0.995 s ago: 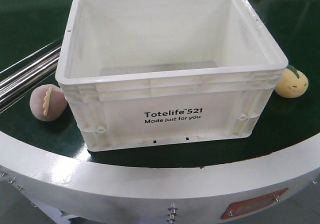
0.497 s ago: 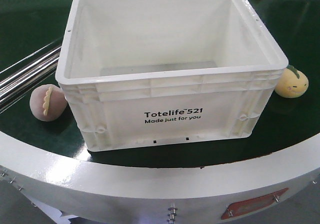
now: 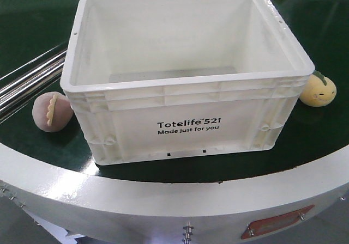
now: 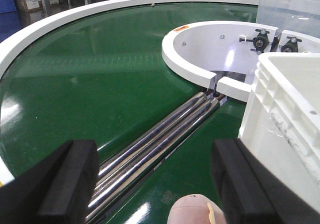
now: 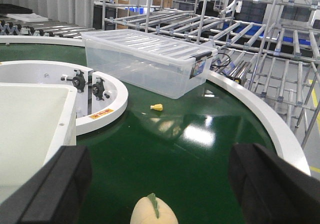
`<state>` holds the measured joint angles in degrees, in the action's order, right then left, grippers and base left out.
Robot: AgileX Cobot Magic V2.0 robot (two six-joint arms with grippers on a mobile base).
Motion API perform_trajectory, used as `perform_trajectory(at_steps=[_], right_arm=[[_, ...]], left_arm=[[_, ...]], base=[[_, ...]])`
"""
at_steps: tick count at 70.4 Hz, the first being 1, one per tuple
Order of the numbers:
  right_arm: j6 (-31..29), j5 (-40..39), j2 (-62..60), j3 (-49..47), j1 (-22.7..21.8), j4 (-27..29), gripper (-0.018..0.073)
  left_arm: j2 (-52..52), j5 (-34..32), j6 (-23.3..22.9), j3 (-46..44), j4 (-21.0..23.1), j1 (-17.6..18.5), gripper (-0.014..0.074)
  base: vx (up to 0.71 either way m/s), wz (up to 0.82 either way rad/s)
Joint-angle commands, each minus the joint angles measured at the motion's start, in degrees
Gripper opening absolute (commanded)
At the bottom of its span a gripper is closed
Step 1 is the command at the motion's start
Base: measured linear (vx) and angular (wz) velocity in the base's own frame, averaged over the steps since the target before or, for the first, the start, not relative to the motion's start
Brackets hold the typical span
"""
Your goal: Place moving items into box and shelve
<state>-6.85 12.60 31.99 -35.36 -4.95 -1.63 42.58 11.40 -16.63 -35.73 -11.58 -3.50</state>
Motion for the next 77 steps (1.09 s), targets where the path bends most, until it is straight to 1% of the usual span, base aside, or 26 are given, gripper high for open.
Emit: perform_trajectory(at_steps=[1,10,14,22,31,40,53,64,77], right_arm=[[1.6,-4.3,0.8,-1.9,0.0,-0.6,0.0593],[4.2,-4.0,4.0,-2.7,0.0,-0.6,0.0593],[4.6,-3.2,6.2,-4.3,0.0,-0.6,0.0593],[4.9,-1.0,12.1,-9.1,0.0,-0.6,0.0593],[5.0,-0.5,18.4,-14.7,0.0,-0.6,0.0593],[5.0,-0.4,25.4,-19.5,0.0,-0.6,0.0593],[5.0,-1.4,35.1,-23.3,0.0,-0.6,0.0584],[5.4,-2.6,42.7,-23.4,-0.2,-0.6,0.0561],[6.9,-2.8,50.6,-23.4,-1.7,-0.4,0.0556]], left_arm=[[-0.3,-6.0,-0.6,-2.0,-0.1,-0.1,0.0588],[1.9,-11.4,-0.6,-2.3,-0.1,-0.1,0.0588],[3.6,-11.4,-0.7,-3.3,0.0,-0.1,0.0588],[8.5,-7.6,-0.7,-8.4,0.4,-0.1,0.0588],[14.6,-4.8,-0.7,-14.0,0.4,-0.1,0.0588],[19.8,-4.3,-0.7,-17.4,0.4,-0.1,0.0588],[24.7,-4.0,-0.7,-17.9,0.4,-0.1,0.0588],[26.8,-3.6,-0.6,-17.8,0.4,-0.1,0.0588],[27.3,-3.6,-0.5,-17.8,0.3,-0.1,0.0588]], base=[[0.0,0.0],[0.0,0.0],[0.0,0.0],[0.0,0.0],[0.0,0.0],[0.0,0.0],[0.0,0.0],[0.0,0.0],[0.0,0.0]])
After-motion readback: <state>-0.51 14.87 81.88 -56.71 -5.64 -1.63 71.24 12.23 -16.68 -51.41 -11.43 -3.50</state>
